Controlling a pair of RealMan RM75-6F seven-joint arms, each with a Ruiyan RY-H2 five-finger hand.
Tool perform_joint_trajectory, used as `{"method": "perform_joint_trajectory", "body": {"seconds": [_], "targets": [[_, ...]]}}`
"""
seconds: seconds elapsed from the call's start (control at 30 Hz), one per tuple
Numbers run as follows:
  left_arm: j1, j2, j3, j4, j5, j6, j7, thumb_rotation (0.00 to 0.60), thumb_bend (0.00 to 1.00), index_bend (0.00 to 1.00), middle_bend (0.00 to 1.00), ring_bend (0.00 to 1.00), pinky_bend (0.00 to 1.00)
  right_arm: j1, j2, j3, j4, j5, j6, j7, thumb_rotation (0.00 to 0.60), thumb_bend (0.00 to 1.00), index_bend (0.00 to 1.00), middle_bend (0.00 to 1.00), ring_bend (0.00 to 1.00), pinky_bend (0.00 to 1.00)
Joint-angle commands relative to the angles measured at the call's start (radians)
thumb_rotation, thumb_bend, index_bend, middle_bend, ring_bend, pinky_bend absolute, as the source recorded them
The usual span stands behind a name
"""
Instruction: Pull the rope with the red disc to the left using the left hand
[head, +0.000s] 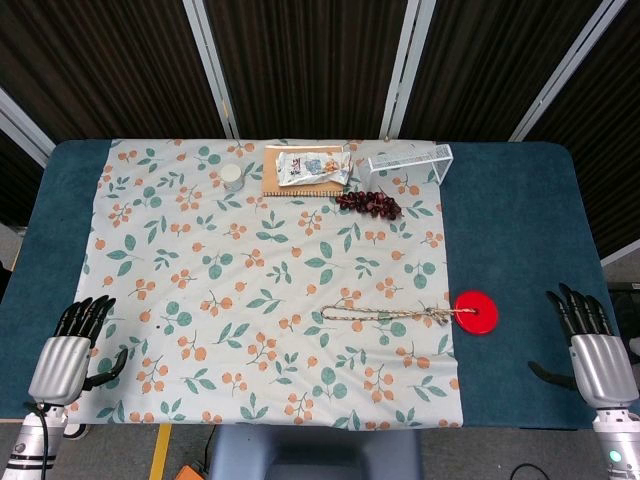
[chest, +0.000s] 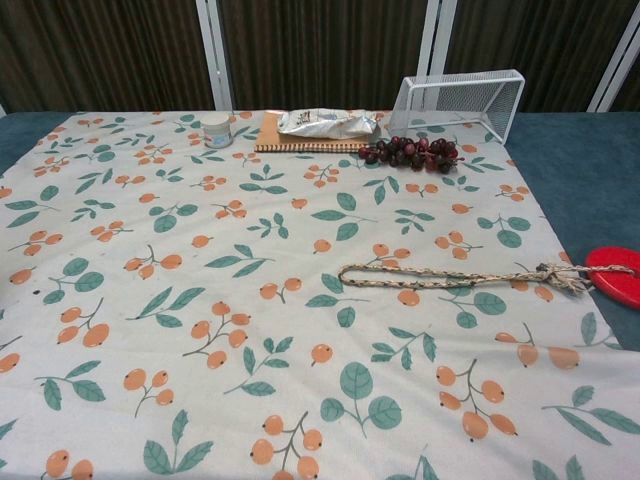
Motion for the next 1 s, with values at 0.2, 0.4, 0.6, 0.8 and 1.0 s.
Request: {"method": "perform_joint_trajectory", "body": {"seconds": [0.2, 0.4, 0.6, 0.8, 1.0], "targets": [[-0.009, 0.003, -0.001, -0.008, 0.010, -0.005, 0.007, 0.413, 0.41, 0.00, 0.06, 0.00, 0.09, -0.001, 0.000, 0.001, 0.005, 0.003, 0.000, 0.008, 0.600, 0.07, 0.00, 0.00, 0.00, 0.00], [-0.109, 0.011, -0.013, -0.038, 0.091, -0.096, 0.042, 0.418, 0.41, 0.00, 0.06, 0.01, 0.09, 0.000, 0.001, 0.013, 0.003, 0.023, -0.002, 0.012, 0.600, 0.07, 0.00, 0.00, 0.00, 0.00], [-0.293, -0.021, -0.050, -0.010, 0.175, -0.269, -0.005, 0.419, 0.41, 0.00, 0.06, 0.00, 0.09, 0.001, 0.008, 0.027, -0.010, 0.040, 0.001, -0.010, 0.600, 0.07, 0.00, 0.00, 0.00, 0.00], [-0.461, -0.096, -0.082, 0.072, 0.214, -0.416, -0.029, 0.427, 0.43, 0.00, 0.07, 0.01, 0.10, 0.001, 0.024, 0.037, -0.039, 0.042, 0.013, -0.027, 0.600, 0.07, 0.00, 0.00, 0.00, 0.00], [-0.578, -0.169, -0.081, 0.136, 0.218, -0.530, -0.035, 0.419, 0.45, 0.00, 0.07, 0.00, 0.10, -0.002, 0.029, 0.039, -0.043, 0.045, 0.019, -0.023, 0.600, 0.07, 0.00, 0.00, 0.00, 0.00]]}}
